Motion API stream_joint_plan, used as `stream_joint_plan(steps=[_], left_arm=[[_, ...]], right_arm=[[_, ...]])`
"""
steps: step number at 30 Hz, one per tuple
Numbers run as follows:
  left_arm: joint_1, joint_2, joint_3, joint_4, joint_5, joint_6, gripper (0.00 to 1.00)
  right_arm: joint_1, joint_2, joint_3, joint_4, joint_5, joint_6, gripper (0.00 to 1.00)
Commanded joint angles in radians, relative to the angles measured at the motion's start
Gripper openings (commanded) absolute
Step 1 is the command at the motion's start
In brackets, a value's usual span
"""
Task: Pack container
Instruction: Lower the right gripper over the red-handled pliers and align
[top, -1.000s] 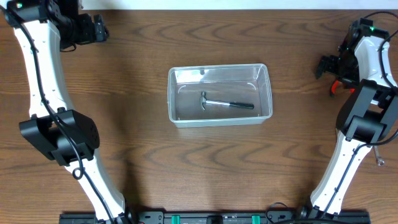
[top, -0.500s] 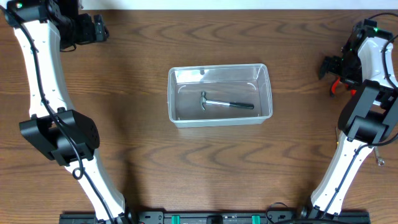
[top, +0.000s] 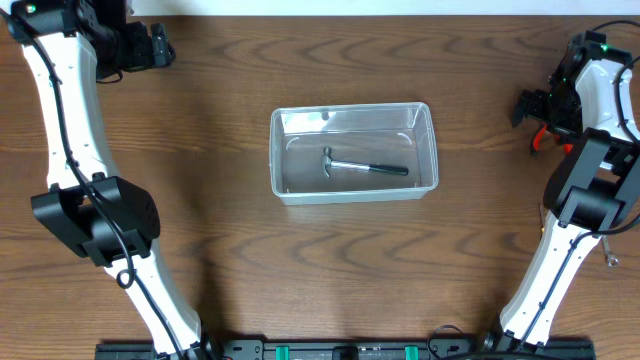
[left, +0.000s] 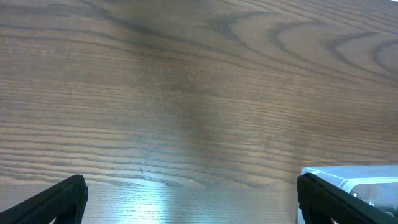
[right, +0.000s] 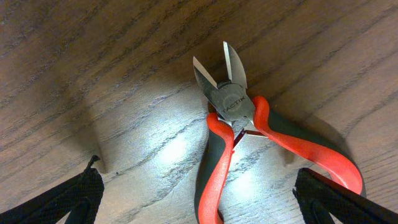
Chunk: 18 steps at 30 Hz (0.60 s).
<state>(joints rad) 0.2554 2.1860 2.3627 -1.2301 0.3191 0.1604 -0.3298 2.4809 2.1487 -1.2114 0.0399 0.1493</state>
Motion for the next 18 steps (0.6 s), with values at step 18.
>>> stream_joint_plan(steps=[18], left_arm=[[0.004,-0.005,0.017,-0.003,0.009,-0.002,0.98]], right_arm=[[-0.003,0.026,-0.032,0.004,-0.006,-0.017,0.99]])
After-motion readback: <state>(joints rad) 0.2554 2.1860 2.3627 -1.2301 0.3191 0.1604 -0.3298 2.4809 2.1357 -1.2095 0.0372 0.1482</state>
